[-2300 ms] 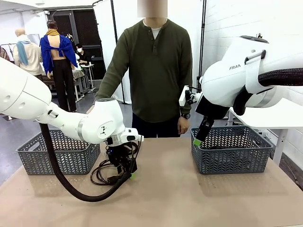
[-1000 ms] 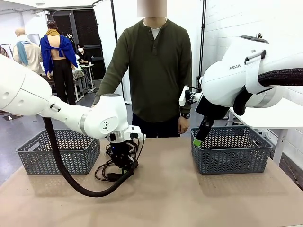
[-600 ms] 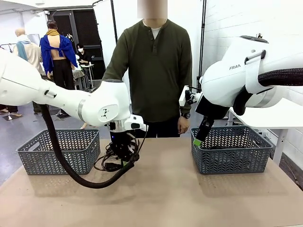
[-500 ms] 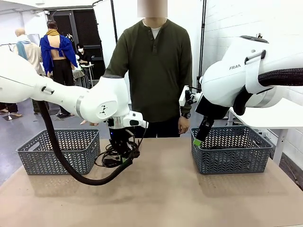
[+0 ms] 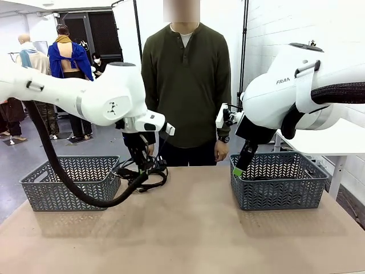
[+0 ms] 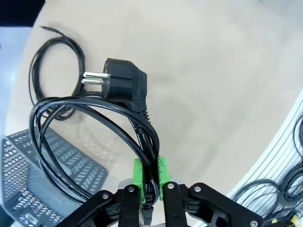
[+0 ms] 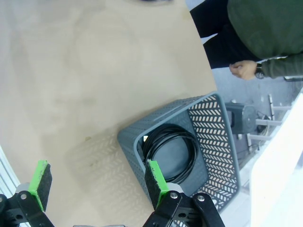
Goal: Organize the cables according to human instructions.
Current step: Pick up a bundle of cables and place it in the basket indicated by the human.
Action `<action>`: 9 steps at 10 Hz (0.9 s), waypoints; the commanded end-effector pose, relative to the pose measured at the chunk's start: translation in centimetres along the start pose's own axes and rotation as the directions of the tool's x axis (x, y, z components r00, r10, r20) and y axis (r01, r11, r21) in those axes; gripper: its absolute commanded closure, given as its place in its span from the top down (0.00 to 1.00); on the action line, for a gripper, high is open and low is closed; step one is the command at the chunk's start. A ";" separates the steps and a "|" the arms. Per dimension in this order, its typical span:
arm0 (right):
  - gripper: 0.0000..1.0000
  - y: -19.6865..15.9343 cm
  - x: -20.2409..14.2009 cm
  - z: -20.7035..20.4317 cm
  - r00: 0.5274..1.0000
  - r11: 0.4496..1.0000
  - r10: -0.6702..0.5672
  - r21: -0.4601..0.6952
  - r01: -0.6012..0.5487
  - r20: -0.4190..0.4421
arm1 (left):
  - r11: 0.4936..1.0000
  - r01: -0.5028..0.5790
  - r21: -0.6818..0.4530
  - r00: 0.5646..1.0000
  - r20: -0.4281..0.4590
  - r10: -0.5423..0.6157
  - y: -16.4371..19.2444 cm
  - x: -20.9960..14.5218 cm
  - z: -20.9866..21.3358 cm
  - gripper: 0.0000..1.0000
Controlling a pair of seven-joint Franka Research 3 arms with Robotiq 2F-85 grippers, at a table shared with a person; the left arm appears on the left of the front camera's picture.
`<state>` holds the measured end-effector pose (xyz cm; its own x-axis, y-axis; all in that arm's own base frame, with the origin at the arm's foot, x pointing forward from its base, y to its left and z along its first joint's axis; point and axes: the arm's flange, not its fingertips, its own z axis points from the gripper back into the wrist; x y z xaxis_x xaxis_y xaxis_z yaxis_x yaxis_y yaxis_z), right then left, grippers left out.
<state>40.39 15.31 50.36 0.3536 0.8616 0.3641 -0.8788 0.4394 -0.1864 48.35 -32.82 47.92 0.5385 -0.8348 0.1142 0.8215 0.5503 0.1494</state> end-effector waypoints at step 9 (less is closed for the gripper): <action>1.00 0.1 -0.1 -0.1 1.000 1.000 -0.001 -0.005 0.001 -0.007 | 0.920 0.379 -0.099 0.925 0.082 -0.372 8.7 -11.2 7.1 0.00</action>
<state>40.40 15.28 50.36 0.3541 0.8612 0.3646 -0.8786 0.4400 -0.1860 48.71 -19.55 54.80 0.1826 -0.9761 0.1180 0.9752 0.1951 0.1047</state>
